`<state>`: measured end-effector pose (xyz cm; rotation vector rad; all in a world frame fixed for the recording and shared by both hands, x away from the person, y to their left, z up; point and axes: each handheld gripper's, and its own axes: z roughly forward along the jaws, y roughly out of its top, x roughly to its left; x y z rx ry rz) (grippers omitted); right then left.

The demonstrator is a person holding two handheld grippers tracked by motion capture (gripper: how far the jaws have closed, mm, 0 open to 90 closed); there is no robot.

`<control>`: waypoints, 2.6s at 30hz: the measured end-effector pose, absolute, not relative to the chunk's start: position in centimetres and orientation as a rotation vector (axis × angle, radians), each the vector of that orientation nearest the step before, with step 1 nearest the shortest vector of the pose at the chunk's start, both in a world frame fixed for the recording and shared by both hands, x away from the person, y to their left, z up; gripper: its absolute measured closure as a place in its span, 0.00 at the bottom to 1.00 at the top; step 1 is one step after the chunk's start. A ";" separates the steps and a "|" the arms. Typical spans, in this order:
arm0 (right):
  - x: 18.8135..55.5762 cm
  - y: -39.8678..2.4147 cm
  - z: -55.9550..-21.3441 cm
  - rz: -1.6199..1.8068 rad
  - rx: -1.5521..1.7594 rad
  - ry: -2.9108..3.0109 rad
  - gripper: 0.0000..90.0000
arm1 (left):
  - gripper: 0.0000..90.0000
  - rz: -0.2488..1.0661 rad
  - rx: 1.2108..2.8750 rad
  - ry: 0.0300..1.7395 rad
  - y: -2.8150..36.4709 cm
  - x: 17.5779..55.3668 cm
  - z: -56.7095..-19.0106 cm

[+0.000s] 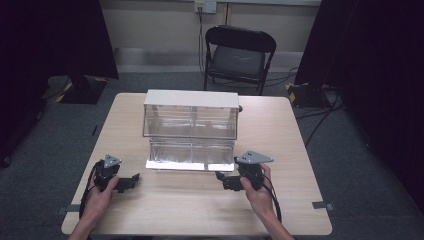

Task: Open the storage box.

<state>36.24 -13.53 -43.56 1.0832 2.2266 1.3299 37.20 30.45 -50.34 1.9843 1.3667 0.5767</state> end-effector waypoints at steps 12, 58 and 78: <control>36.1 -13.7 -43.1 1.336 1.072 2.209 0.15 | 0.03 0.577 1.984 1.367 30.5 37.2 -50.3; 36.3 -14.3 -42.1 1.407 1.077 2.161 0.15 | 0.03 0.577 1.984 1.367 30.4 37.2 -50.3; 36.4 -14.3 -41.7 1.420 1.098 2.142 0.15 | 0.03 0.577 1.984 1.367 30.5 37.2 -50.3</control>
